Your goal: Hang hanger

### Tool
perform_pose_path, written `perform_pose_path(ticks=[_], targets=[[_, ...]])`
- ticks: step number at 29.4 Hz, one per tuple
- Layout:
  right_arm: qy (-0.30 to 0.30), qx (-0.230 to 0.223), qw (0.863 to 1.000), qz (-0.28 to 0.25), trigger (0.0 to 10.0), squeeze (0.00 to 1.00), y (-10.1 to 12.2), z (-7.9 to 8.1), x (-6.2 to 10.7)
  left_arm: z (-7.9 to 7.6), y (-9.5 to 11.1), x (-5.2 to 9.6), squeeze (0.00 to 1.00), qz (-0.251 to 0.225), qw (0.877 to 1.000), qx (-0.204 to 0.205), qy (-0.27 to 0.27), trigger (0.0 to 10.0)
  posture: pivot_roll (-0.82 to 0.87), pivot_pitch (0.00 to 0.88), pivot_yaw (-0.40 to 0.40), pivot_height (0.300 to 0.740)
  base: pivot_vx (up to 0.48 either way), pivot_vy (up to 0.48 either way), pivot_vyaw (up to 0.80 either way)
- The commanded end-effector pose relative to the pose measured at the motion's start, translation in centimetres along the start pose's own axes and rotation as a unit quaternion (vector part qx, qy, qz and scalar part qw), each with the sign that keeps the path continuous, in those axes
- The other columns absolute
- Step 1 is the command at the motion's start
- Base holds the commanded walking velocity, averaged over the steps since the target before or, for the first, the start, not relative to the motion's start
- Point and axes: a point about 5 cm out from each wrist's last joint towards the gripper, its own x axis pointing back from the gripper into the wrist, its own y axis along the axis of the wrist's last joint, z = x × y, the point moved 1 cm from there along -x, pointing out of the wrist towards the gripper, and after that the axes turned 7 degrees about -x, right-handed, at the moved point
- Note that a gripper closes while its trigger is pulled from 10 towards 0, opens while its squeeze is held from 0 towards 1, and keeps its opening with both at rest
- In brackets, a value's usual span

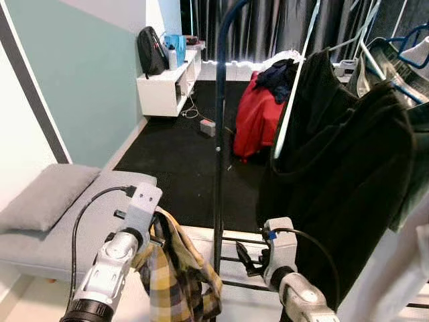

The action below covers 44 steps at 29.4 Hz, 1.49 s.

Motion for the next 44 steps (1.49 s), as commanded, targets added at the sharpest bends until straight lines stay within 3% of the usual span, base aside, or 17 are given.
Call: perform_pose_path(ticks=[1,5,8,9,27,31,39,40,44], targets=[[-0.007,0.001,1.000,0.001,10.0,0.00,0.0,-0.3,0.1,-0.1,0.4,0.0,0.00,-0.008,1.000,-0.010,-0.005,10.0,0.01,0.096,0.019,0.740,0.000,0.000,0.00],[-0.004,0.004,1.000,0.002,10.0,0.00,-0.1,-0.3,0.1,-0.2,0.4,0.0,0.00,-0.007,1.000,-0.022,-0.009,10.0,0.01,0.097,0.018,0.740,0.000,-0.120,0.00],[-0.004,0.004,1.000,0.002,10.0,0.00,-0.1,-0.2,0.1,-0.3,0.3,0.0,0.00,-0.006,1.000,-0.017,-0.005,10.0,0.01,0.097,0.018,0.740,0.000,-0.480,0.00],[-0.003,0.005,1.000,0.002,10.0,0.00,-0.1,-0.2,0.1,-0.1,0.2,-0.1,0.00,0.000,1.000,0.002,0.005,10.0,0.02,0.097,0.018,0.740,0.000,0.000,0.00],[-0.005,0.016,1.000,-0.007,10.0,0.00,0.7,-0.4,0.0,0.9,-0.2,-0.4,0.00,0.019,0.999,0.000,0.037,10.0,0.01,0.095,0.018,0.740,0.000,0.000,0.00],[-0.006,0.018,1.000,-0.005,10.0,0.00,0.6,-0.4,-0.1,0.3,0.0,-0.3,0.00,0.017,0.999,-0.034,0.014,10.0,0.01,0.097,0.017,0.740,0.000,-0.360,0.00],[-0.005,0.019,1.000,-0.005,10.0,0.00,0.7,-0.4,-0.1,-0.2,0.1,-0.3,0.00,0.010,1.000,-0.011,0.015,10.0,0.01,0.096,0.017,0.740,0.000,-0.480,0.00],[-0.005,0.020,1.000,-0.006,10.0,0.00,0.7,-0.4,-0.1,-0.2,0.2,-0.4,0.00,0.011,1.000,0.014,0.015,10.0,0.01,0.097,0.018,0.740,0.000,0.000,0.00],[-0.005,0.021,1.000,-0.007,10.0,0.00,0.8,-0.4,-0.1,-0.3,0.2,-0.4,0.00,0.014,0.999,0.045,0.014,10.0,0.01,0.098,0.018,0.740,0.000,0.000,0.00]])
